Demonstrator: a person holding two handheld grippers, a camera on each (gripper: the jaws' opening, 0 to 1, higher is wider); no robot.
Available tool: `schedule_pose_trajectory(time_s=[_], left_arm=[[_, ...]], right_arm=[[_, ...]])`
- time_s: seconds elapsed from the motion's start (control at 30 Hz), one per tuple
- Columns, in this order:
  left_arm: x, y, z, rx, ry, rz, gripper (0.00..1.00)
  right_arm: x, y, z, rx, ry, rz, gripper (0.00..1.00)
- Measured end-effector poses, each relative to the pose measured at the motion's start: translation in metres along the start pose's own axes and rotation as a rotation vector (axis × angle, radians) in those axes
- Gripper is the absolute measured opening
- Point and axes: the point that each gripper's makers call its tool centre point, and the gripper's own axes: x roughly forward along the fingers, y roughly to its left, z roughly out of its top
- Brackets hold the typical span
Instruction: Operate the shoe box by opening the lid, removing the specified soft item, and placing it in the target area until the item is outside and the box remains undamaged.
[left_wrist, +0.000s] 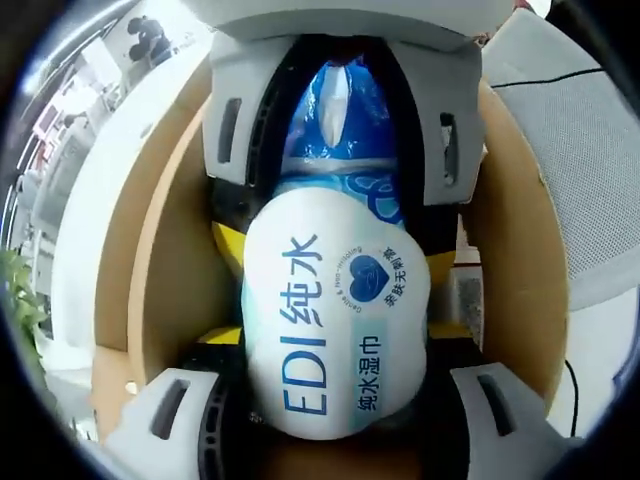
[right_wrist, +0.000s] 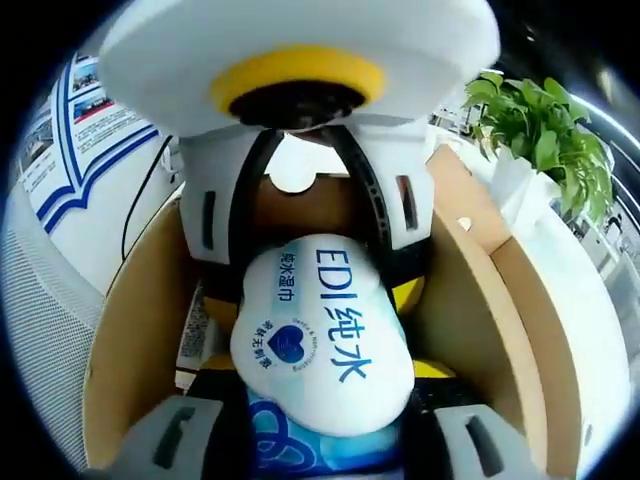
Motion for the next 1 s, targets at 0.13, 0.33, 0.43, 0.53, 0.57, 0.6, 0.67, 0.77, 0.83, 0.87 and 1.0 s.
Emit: schedule_pose_trajectory(time_s=[0.13, 0.33, 0.43, 0.53, 0.57, 0.6, 0.67, 0.77, 0.83, 0.87, 1.0], left_arm=[[-0.002, 0.0, 0.0, 0.004, 0.016, -0.008, 0.67], [-0.007, -0.001, 0.0, 0.007, 0.021, -0.011, 0.67], [-0.012, 0.0, 0.003, 0.008, 0.018, -0.005, 0.67], [-0.015, 0.001, 0.005, 0.015, 0.023, -0.007, 0.67], [-0.016, 0.001, 0.005, 0.016, 0.024, -0.005, 0.67], [-0.018, 0.002, 0.006, 0.017, 0.026, -0.006, 0.67], [-0.021, 0.001, 0.008, 0.022, 0.033, -0.011, 0.67], [-0.026, 0.001, 0.011, 0.035, 0.04, -0.016, 0.65], [-0.032, 0.003, 0.01, 0.048, 0.061, -0.006, 0.61], [-0.034, 0.003, 0.011, 0.046, 0.055, -0.006, 0.61], [-0.037, 0.0, 0.008, 0.035, 0.065, -0.021, 0.61]], right_arm=[[-0.002, 0.0, 0.001, 0.006, -0.003, -0.002, 0.53], [-0.007, 0.0, 0.006, 0.013, -0.016, -0.002, 0.52], [-0.012, -0.001, 0.009, 0.008, -0.026, -0.001, 0.52], [-0.014, -0.002, 0.012, 0.01, -0.031, 0.0, 0.52], [-0.015, -0.002, 0.013, 0.011, -0.033, -0.002, 0.52], [-0.017, -0.002, 0.014, 0.013, -0.036, -0.003, 0.52], [-0.019, -0.002, 0.015, 0.014, -0.038, -0.001, 0.52], [-0.023, -0.002, 0.018, 0.001, -0.038, -0.009, 0.52], [-0.025, -0.005, 0.024, 0.003, -0.062, -0.017, 0.51], [-0.027, -0.004, 0.025, 0.014, -0.052, -0.013, 0.51], [-0.032, -0.001, 0.033, 0.011, -0.059, -0.002, 0.49]])
